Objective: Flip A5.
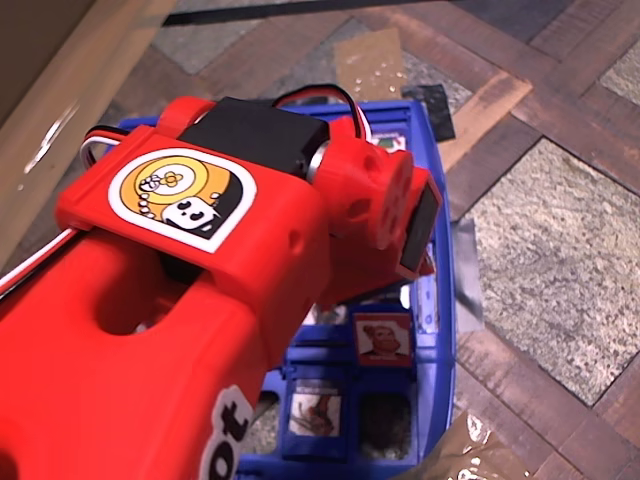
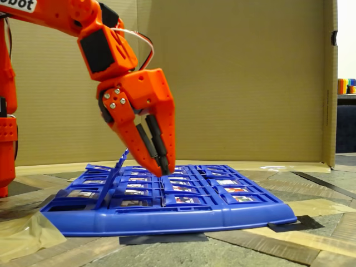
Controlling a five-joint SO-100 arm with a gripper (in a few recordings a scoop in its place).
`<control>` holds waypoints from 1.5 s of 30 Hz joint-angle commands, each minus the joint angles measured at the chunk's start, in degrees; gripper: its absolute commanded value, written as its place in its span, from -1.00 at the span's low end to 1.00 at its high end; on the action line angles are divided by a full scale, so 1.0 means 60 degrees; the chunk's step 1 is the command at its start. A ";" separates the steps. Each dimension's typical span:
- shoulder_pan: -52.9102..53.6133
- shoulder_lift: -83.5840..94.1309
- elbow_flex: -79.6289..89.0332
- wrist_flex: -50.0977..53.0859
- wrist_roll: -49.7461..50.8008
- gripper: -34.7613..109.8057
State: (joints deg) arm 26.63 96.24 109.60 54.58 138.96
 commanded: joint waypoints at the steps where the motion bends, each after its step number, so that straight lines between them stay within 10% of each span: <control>1: 0.0264 0.0059 -0.0381 0.0718 -0.0732 -0.52; 17: 0.0674 0.0308 -0.1084 0.3149 -0.2300 -0.52; 45: -0.0806 0.6636 0.4307 -0.5830 0.3076 -0.52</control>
State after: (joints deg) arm 22.68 130.69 133.24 25.75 155.13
